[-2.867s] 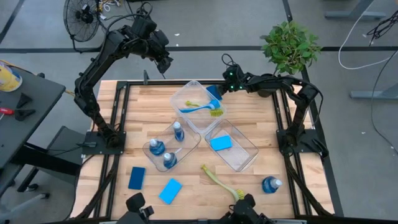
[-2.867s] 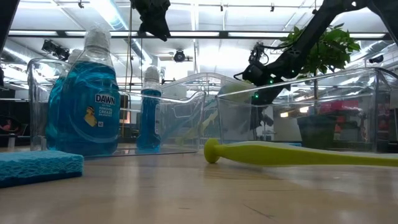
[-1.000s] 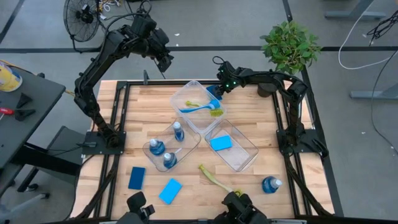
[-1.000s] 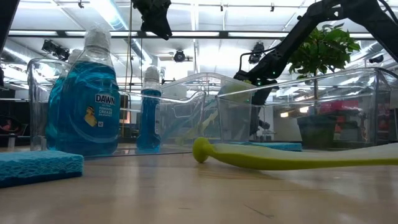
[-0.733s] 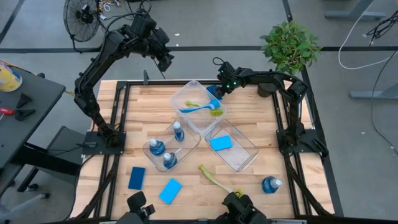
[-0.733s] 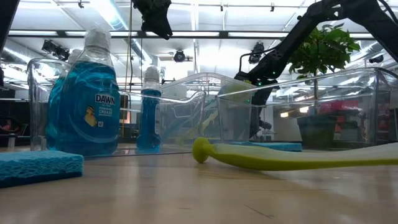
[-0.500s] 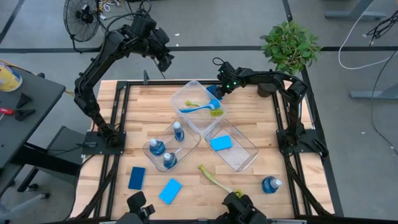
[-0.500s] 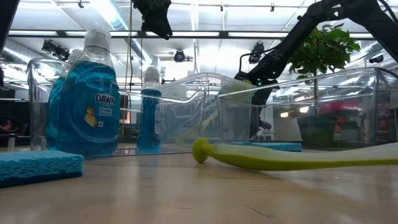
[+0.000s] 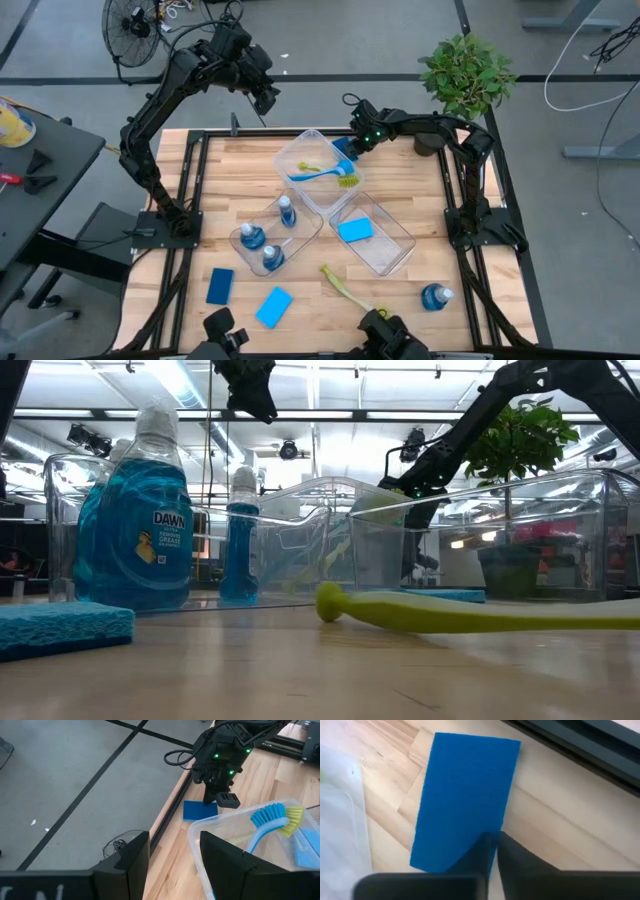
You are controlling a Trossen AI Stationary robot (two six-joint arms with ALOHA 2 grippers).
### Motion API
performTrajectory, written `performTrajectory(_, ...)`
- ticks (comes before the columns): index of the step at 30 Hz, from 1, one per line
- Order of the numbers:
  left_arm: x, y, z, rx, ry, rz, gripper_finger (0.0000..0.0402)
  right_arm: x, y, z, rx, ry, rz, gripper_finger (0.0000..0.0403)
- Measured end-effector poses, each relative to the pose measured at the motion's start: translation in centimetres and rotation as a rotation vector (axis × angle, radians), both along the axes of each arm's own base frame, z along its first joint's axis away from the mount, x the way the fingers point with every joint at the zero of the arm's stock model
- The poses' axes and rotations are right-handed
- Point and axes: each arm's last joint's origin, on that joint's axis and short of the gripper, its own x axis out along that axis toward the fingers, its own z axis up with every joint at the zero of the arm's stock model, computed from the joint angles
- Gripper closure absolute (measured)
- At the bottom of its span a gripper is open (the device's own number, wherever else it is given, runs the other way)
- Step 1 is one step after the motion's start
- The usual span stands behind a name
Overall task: Pick & Place Kitchen Sink Supplies
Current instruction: Put the blue sponge into the right transparent bin
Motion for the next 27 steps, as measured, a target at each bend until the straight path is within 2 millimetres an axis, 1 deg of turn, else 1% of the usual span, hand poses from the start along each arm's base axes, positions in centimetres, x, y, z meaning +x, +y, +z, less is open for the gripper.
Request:
performTrajectory(2,0.0,0.0,0.0,0.003,0.002,0.004,0.0223,0.0,0.0,0.0,0.0,0.008,-0.002,0.0392)
performTrajectory(4,0.0,0.0,0.0,0.003,0.003,0.005,0.0223,-0.1,0.1,-0.1,-0.001,0.02,-0.005,0.0398)
performTrajectory(13,0.0,0.0,0.0,0.004,0.004,0.005,0.0223,-0.2,0.1,-0.1,0.002,0.029,-0.009,0.0401)
performTrajectory(16,0.0,0.0,0.0,0.004,0.004,0.005,0.0223,-0.4,0.2,0.4,-0.012,0.044,-0.018,0.0402)
performTrajectory(21,0.0,0.0,0.0,0.004,0.004,0.005,0.0223,-0.8,0.0,1.7,-0.036,0.016,-0.032,0.0402)
performTrajectory(27,0.0,0.0,0.0,0.003,0.004,0.005,0.0223,-0.9,0.0,2.0,-0.038,0.012,-0.035,0.0402)
